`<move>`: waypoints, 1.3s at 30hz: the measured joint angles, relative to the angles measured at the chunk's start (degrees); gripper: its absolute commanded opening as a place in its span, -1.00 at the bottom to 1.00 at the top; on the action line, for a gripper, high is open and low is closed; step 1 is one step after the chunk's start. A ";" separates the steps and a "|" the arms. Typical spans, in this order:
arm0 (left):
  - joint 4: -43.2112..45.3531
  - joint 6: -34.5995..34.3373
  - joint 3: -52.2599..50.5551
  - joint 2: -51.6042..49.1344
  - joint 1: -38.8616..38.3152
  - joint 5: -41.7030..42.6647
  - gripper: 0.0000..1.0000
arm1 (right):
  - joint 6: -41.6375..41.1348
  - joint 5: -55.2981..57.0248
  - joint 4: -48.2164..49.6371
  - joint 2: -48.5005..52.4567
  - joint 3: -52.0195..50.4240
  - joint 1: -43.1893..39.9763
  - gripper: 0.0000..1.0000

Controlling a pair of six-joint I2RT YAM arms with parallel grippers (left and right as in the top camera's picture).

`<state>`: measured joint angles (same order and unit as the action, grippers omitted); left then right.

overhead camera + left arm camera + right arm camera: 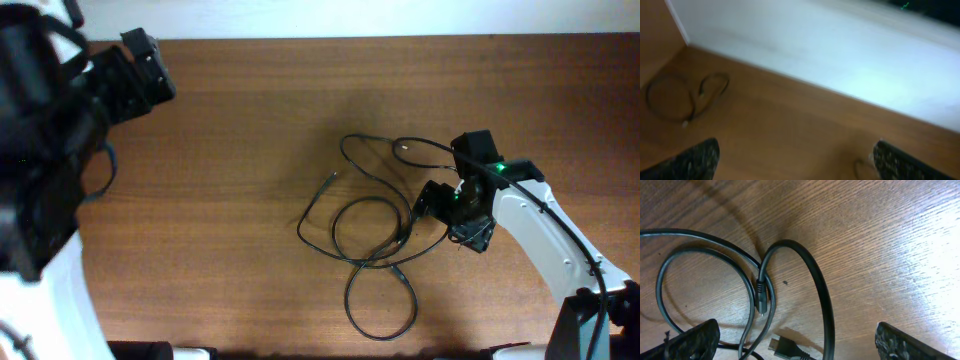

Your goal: Untangle cables

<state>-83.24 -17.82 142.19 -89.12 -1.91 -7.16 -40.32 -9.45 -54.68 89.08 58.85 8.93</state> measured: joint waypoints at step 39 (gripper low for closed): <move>50.53 -51.45 -96.13 0.46 -33.38 7.26 -1.00 | 0.02 0.00 0.00 0.00 0.00 0.00 0.97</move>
<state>-32.71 -69.28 46.06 -88.66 -35.29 0.10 -40.29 -9.45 -54.68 89.08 58.85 8.93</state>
